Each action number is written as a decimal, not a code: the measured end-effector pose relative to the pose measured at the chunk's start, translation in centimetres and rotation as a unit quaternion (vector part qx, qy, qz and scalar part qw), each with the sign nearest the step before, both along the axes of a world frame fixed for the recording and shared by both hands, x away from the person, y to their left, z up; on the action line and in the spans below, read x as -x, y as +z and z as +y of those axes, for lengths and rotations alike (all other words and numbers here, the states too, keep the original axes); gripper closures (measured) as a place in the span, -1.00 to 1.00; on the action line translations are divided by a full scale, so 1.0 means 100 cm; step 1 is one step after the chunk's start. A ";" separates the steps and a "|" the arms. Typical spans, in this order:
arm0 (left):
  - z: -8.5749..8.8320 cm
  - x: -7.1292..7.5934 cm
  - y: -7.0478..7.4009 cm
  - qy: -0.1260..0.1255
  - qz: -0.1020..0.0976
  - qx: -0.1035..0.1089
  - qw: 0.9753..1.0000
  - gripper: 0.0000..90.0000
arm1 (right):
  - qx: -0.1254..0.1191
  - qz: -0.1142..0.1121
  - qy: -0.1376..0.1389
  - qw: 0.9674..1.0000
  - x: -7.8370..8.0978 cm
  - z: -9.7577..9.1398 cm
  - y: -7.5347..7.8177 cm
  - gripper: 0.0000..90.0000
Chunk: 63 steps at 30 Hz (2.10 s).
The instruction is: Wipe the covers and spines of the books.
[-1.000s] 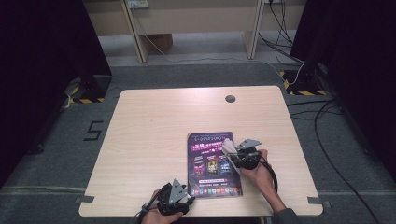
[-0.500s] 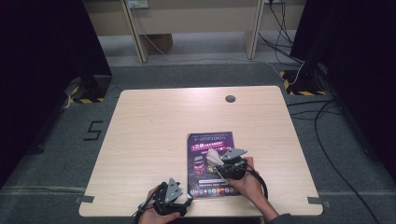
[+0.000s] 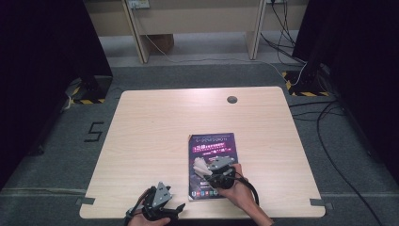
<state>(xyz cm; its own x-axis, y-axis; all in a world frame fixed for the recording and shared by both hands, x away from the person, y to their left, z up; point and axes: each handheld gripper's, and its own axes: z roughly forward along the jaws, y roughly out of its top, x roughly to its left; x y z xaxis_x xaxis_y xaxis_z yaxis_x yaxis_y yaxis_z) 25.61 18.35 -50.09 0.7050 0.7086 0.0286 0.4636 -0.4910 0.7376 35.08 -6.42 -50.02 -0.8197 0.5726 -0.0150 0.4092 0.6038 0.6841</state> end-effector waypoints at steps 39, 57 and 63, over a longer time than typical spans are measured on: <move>0.037 0.001 0.005 0.070 0.004 0.017 0.997 -0.57 | -0.015 0.013 0.102 0.995 0.043 0.045 -0.002 0.51; 0.039 0.001 0.006 0.068 0.006 0.020 0.997 -0.55 | -0.007 0.010 -0.003 1.000 0.001 -0.013 0.001 0.46; 0.042 0.000 0.006 0.076 0.007 0.022 0.997 -0.55 | -0.004 0.010 0.011 1.000 0.007 -0.004 0.001 0.46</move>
<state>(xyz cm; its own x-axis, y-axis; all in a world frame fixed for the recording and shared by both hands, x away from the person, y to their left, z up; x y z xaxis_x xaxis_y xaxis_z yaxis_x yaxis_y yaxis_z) 25.61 22.52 -49.50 0.5903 0.8070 -0.0144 0.5409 -0.3823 0.7492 34.40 -6.85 -49.96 -0.8323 0.5543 0.0060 0.4090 0.6067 0.6816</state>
